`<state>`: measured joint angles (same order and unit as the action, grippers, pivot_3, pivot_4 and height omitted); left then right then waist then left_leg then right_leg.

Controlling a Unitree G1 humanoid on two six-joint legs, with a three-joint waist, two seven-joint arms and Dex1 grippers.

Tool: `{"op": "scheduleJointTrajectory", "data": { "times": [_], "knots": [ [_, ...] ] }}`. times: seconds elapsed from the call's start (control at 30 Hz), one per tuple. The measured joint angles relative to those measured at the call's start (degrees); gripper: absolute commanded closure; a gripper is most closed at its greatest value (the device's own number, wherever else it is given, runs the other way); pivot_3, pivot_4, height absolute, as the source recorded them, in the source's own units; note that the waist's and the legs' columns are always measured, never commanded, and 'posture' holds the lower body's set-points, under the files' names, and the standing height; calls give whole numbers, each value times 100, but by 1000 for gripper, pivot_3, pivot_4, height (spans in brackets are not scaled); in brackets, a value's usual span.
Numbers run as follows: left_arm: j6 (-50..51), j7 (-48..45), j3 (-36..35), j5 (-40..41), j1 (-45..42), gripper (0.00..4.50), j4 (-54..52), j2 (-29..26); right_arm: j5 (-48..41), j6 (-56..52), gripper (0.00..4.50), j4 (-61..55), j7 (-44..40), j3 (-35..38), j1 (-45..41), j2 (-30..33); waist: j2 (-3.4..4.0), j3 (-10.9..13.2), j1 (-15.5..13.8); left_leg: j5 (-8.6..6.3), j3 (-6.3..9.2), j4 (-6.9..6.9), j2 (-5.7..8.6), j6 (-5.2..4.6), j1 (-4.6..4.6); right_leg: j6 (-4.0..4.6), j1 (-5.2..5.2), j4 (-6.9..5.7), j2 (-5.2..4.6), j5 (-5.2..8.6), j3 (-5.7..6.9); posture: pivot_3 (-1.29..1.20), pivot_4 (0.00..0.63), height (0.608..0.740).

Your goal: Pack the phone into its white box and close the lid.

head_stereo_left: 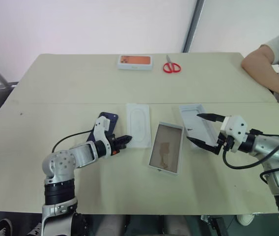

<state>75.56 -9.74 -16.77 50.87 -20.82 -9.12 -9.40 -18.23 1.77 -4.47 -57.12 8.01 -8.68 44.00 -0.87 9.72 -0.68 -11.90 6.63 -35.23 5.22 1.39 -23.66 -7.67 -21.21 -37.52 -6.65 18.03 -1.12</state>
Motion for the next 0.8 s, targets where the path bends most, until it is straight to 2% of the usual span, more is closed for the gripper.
{"op": "scheduleJointTrajectory", "data": {
  "times": [0.13,0.2,0.3,0.4,0.6,0.7,0.8],
  "knots": [
    [26,15,-71,91,-11,4459,35,21,-131,-167,0,-86,-13,5,50,-3,0,0,0,0,1,1,0,0,0,0,0,0,0,0,0,0,150,740],
    [57,15,-236,216,-70,4459,159,28,-466,-595,0,-567,-52,-21,295,-19,0,0,-2,0,2,4,-2,0,0,0,-4,0,0,0,0,0,150,740],
    [174,-24,-617,500,-203,4459,372,-40,-809,-1172,0,-1517,-107,-450,778,-61,-2,1,10,0,4,7,-6,0,-2,0,-8,0,7,0,0,0,150,740],
    [297,-32,-749,725,-351,4459,412,-185,-761,-1414,0,-1886,89,-868,973,-342,-4,2,0,-1,2,2,-1,1,-2,0,-6,0,1,0,-1,0,150,740],
    [382,-32,-748,760,-423,4459,447,-372,-390,-1689,0,-1914,212,-1333,997,-340,-5,3,-4,-1,3,5,3,0,-2,0,-7,4,-2,0,0,0,150,740],
    [374,-35,-653,757,-418,4500,443,-363,-90,-1594,846,-1741,114,-1646,958,-316,-6,3,-3,-1,2,5,2,1,-2,-1,-7,3,-1,0,0,0,150,740],
    [375,-35,-643,768,-403,4500,432,-340,270,-1301,2406,-1276,-51,-1813,808,-169,-7,4,-1,-1,2,3,3,1,-2,0,-6,4,-2,0,0,0,150,740]
  ]
}}
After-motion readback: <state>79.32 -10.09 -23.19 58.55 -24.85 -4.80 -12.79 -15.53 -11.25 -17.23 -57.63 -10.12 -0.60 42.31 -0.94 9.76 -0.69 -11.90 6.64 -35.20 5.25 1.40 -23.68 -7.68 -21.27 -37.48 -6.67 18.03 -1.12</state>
